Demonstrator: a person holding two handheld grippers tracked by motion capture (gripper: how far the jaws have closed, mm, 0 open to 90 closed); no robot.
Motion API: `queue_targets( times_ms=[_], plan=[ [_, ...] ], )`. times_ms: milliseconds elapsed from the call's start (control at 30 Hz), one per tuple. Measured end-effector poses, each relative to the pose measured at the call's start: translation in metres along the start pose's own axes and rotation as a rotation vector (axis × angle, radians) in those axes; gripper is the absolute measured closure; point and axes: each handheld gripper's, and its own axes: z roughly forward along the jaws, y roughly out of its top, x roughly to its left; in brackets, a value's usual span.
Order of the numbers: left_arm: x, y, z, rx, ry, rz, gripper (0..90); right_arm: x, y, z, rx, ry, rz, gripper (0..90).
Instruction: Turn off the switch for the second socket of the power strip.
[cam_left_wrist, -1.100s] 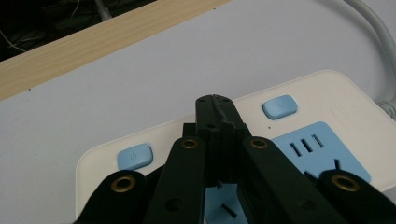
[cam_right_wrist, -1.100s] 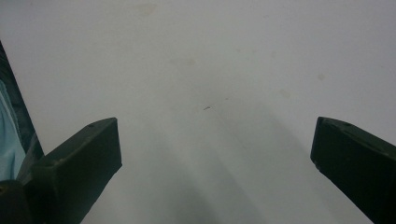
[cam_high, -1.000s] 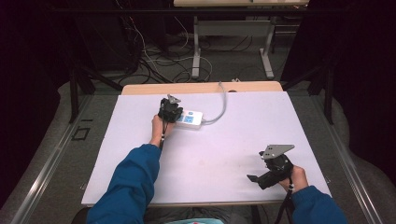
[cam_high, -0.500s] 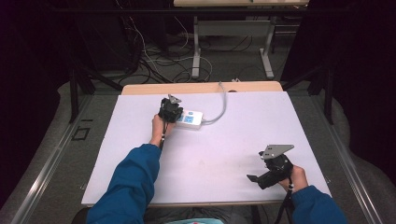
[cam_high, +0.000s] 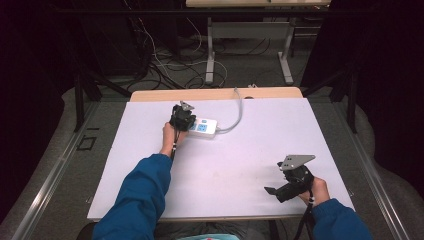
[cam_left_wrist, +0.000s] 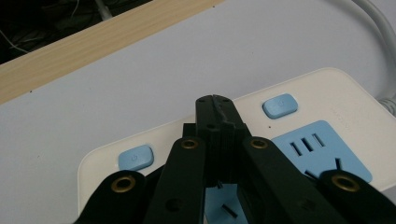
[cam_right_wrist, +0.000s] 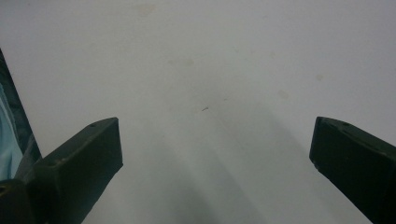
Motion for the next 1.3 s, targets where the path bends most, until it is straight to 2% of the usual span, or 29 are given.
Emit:
queue_targets(
  times_ms=[300,867,1300],
  plan=[
    [0.0007,0.0003,-0.0001,-0.001,-0.001,0.002,90.0,0.0,-0.0001,-0.0005,-0.011,-0.016,-0.001,1.9],
    [-0.0012,0.0004,0.0006,-0.006,0.01,-0.004,90.0,0.0003,-0.0001,-0.0001,-0.01,-0.013,0.003,1.9],
    [-0.0018,0.0013,0.001,-0.003,0.01,0.009,90.0,-0.0001,-0.0002,-0.0003,-0.012,-0.014,0.0,1.9]
  ],
)
